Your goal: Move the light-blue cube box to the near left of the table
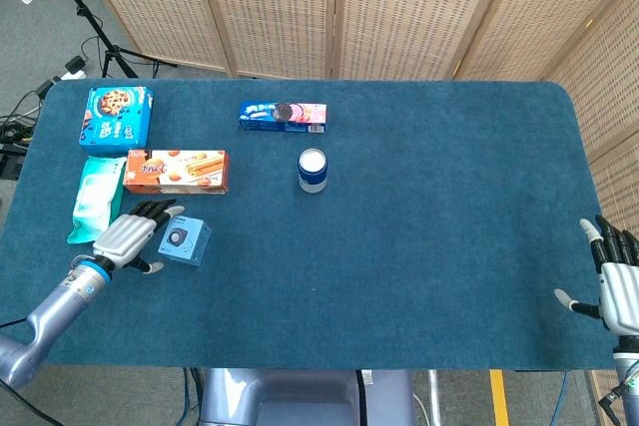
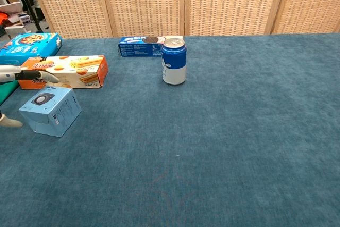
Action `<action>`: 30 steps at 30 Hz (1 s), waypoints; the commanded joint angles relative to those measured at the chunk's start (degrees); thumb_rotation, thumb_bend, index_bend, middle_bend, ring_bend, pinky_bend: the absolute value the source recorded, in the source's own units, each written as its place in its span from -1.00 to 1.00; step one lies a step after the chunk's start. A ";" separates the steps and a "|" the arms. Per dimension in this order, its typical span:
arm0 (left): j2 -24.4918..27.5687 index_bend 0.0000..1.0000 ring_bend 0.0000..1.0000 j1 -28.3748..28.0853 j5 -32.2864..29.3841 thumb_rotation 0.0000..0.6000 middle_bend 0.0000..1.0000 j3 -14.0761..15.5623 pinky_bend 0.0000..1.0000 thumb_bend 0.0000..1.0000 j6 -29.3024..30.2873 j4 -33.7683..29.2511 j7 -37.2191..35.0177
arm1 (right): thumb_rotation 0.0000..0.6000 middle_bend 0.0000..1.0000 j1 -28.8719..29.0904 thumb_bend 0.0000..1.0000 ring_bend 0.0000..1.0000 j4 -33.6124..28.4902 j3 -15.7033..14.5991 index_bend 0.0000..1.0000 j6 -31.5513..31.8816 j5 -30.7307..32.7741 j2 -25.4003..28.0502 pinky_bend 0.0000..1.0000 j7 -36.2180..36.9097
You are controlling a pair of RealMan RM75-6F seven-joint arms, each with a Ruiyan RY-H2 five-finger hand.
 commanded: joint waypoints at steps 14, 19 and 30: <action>-2.02 -0.18 -0.35 1.40 -0.71 1.00 -0.27 -1.90 -0.40 -0.50 3.99 0.43 2.35 | 1.00 -1.00 0.31 -1.00 -1.00 0.17 -0.02 -1.00 -1.07 0.56 0.19 -1.00 0.35; 3.21 -0.17 -0.35 1.49 2.34 1.00 -0.27 -1.80 -0.39 -0.48 5.18 -5.14 -2.52 | 1.00 -1.00 0.23 -1.00 -1.00 0.04 -0.05 -1.00 -0.95 0.57 0.24 -1.00 0.28; 21.98 -0.12 -0.31 -10.61 9.26 1.00 -0.25 2.61 -0.38 -0.41 -20.72 -16.91 -30.81 | 1.00 -1.00 0.30 -1.00 -1.00 -0.31 -0.14 -1.00 -0.96 0.56 0.17 -1.00 -0.41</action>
